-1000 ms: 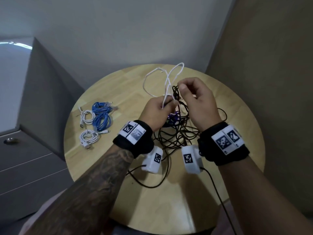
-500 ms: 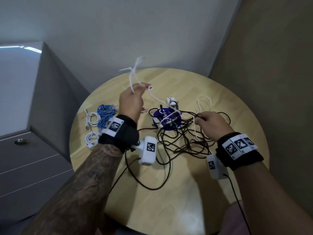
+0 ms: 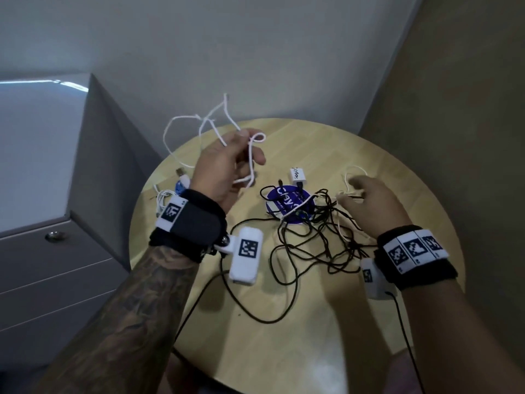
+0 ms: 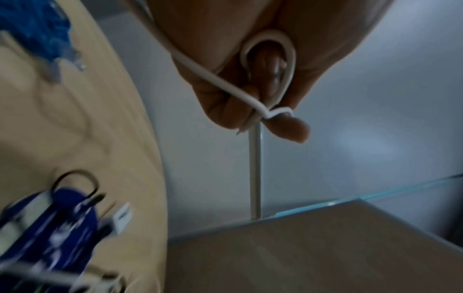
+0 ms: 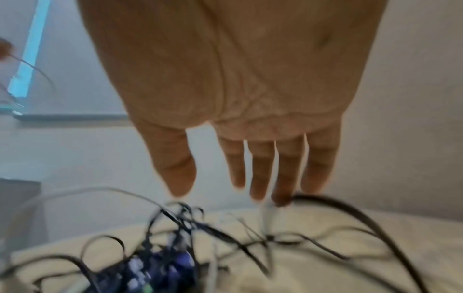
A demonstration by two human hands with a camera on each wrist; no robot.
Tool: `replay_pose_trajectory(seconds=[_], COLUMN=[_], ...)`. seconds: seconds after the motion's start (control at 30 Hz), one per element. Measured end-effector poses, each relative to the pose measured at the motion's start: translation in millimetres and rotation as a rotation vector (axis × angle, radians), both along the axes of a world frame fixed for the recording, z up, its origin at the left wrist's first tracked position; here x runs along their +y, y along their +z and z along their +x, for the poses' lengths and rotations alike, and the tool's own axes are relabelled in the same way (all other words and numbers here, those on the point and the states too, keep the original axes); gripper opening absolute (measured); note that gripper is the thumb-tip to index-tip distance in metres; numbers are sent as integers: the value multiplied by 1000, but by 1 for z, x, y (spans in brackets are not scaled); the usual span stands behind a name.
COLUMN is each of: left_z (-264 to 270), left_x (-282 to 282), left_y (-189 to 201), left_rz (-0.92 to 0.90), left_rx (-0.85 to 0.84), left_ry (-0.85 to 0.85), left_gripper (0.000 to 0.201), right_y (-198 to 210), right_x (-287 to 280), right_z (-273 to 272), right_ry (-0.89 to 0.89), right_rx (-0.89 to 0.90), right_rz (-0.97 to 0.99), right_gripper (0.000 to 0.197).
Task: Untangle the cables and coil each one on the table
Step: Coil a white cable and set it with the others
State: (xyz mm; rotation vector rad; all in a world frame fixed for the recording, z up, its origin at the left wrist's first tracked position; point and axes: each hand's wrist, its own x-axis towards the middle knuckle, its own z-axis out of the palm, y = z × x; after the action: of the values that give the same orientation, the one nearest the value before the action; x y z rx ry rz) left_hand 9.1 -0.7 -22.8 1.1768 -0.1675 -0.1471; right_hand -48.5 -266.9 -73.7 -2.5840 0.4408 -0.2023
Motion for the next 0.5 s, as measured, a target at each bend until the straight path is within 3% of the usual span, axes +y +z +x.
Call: replay_pose_trajectory(seconds=[0.07,0.1,0.17,0.23,0.4,0.5], left_z=[-6,-9,-14,-18,-32,-37], left_x=[-12,-18,-27,-33,-42,-47], left_y=[-6,-8,-11,-15,-25,-31], left_rz=[-6,-19,-34,7,174,290], left_rx=[21,38,69,67,21,-36], left_ry=[-85,-114,-144,-146,-154,-259], left_gripper=[27,28,31,32,31,48], right_y=[24,33,42,37,18,25], right_x=[29,44,68,84,88,85], right_z=[-9,-14,-22,-27,-23,-23], right_ry=[115,208,394,462,361,305], right_rx=[-241,-258,-139,-22,-33,-62], right_rz=[267,423,710,888,829,872], right_gripper=[26,19,18,17,24,25])
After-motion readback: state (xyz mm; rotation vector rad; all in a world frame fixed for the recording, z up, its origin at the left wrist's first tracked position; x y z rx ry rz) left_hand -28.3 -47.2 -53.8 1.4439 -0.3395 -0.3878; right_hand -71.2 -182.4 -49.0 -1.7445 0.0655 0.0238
